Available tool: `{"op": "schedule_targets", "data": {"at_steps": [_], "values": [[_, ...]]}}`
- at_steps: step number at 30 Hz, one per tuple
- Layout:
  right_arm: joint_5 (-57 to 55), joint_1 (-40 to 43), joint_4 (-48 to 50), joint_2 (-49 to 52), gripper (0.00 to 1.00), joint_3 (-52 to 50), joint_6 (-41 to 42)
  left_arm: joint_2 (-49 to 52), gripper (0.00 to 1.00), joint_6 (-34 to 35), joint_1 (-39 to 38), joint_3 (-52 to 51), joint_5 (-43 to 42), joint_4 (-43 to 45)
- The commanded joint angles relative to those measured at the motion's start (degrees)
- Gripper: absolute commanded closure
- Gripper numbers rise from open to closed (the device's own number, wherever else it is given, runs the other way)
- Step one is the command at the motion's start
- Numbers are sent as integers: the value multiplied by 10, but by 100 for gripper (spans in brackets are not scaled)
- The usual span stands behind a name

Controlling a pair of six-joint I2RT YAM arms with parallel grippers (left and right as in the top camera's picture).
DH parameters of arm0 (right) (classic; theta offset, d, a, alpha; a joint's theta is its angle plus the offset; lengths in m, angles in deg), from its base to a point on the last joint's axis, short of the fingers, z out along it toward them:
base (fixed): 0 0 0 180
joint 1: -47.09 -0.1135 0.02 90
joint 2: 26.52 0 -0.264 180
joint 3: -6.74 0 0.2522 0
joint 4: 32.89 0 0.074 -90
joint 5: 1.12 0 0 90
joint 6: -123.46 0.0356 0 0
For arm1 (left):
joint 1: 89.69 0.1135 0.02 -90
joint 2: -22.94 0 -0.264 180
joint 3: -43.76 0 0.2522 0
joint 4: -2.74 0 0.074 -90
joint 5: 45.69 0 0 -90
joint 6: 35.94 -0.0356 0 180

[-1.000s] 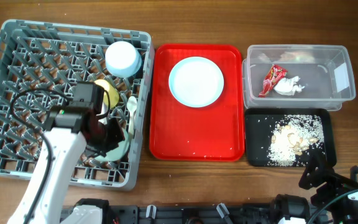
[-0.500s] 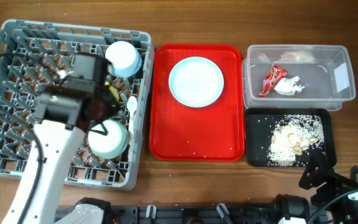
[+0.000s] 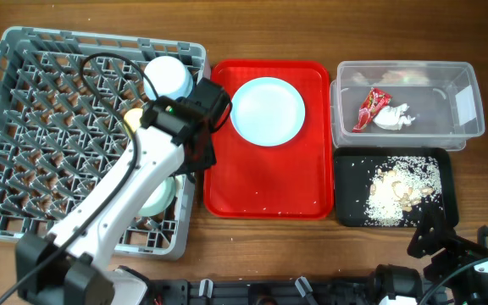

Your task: Sort waste into correct bins and load items into the dishwasher rack

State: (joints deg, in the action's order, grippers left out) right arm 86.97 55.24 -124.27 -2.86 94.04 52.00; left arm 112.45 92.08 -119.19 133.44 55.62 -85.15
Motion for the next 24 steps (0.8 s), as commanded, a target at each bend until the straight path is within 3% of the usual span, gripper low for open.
{"op": "schedule_targets", "data": {"at_steps": [1,12,18,20,23,24], "values": [[3,1,0,-4,0,0,-4,33,60,-33,8,1,3,2],[3,1,0,-4,0,0,-4,61,62,-33,27,-30,2,42],[3,1,0,-4,0,0,-4,61,70,-33,30,-94,-11,118],[3,1,0,-4,0,0,-4,61,76,-33,30,-103,-14,138],[3,1,0,-4,0,0,-4,61,96,-33,30,-103,-14,162],[3,1,0,-4,0,0,-4,61,96,-33,30,-103,-14,171]]}}
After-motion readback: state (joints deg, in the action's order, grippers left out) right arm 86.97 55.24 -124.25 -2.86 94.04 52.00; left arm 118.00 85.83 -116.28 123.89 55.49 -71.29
